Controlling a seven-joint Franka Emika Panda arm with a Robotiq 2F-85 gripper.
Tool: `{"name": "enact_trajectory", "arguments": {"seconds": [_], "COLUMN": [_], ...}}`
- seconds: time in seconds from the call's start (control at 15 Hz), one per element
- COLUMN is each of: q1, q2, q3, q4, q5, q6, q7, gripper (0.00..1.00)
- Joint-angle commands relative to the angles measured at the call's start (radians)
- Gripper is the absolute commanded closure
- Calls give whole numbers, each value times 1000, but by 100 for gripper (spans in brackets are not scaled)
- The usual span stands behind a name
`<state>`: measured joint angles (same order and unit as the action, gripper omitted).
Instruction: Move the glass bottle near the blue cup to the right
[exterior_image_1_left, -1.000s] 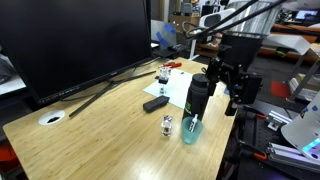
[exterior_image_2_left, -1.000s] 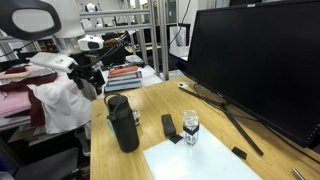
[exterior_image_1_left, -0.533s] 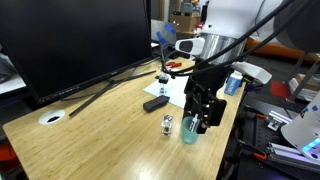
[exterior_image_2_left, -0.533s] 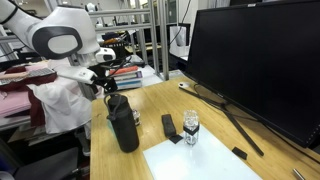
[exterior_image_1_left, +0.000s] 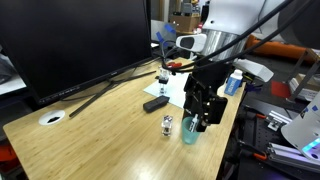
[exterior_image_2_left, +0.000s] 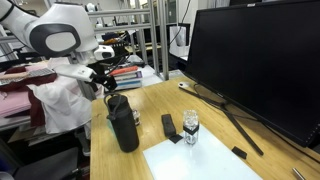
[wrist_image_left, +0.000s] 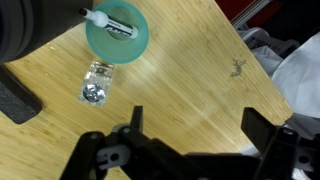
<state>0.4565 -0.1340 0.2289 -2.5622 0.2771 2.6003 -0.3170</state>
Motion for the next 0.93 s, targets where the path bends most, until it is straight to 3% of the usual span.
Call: {"name": "enact_trajectory", "arguments": {"seconds": [0.0,0.27,0.6,0.87], "q1": [-53,-87,-152,-165], "q2": [37,136,284,369], "q3": [18,9,1,-29], "q4": [20,76,163,228], "q5": [-62,-36,-199,-333], "q6": [50,93,197,186], "q7": [38,8,102,191], "gripper": [0,0,0,0]}}
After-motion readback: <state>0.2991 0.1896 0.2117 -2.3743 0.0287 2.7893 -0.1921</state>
